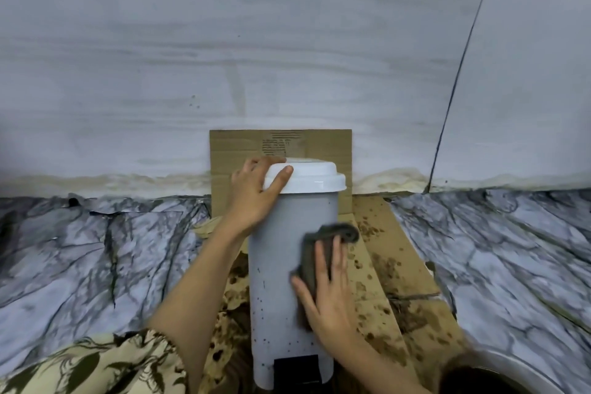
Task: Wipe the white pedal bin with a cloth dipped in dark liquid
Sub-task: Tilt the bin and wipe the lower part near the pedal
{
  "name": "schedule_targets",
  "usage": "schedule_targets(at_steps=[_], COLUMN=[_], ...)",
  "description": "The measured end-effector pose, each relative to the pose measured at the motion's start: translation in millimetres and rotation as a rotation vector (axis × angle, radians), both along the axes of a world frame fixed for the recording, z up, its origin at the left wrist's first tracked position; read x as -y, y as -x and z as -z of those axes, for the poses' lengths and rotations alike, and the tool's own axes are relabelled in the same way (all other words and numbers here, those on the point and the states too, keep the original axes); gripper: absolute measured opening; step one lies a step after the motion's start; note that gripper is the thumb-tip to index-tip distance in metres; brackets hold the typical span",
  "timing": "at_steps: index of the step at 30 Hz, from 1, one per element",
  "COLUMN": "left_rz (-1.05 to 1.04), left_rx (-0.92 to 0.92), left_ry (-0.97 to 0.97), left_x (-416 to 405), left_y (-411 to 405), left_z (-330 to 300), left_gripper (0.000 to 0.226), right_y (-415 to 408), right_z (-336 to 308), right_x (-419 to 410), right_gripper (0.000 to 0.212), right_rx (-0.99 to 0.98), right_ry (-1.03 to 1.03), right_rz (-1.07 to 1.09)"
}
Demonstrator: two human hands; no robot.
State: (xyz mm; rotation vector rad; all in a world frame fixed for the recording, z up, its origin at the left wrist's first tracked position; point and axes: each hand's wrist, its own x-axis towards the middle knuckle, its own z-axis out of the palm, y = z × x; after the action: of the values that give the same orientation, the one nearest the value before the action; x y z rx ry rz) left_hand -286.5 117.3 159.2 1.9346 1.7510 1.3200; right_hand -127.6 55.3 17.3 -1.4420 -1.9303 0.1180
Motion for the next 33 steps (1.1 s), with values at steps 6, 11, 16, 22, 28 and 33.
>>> schedule_targets(at_steps=[6,11,16,22,28,33], left_rz=[-0.031,-0.025,-0.032,-0.021,-0.017,-0.019], left_rx=[-0.030,-0.038,-0.048,-0.027,-0.011,0.007], left_ry=[0.014,0.001,-0.002,-0.017,0.007,-0.003], left_x=[-6,-11,-12,-7,-5,-7], left_y=[5,8,9,4,8,6], left_z=[7,9,10,7,7,7], left_gripper=[0.039,0.037,0.036,0.032,0.033,0.032], right_y=[43,36,16,36,-11,-43], right_z=[-82,-30,13,-45,66,108], right_x=[-49,-17,6,-39,7,32], right_gripper=[0.082,0.074,0.061,0.056,0.052,0.066], right_rx=[-0.642,-0.547,-0.074,-0.155,0.041,-0.006], right_ry=[0.099,0.019,-0.077,-0.189,-0.158,0.243], right_rz=[0.255,0.195,0.096,0.153,-0.235,-0.299])
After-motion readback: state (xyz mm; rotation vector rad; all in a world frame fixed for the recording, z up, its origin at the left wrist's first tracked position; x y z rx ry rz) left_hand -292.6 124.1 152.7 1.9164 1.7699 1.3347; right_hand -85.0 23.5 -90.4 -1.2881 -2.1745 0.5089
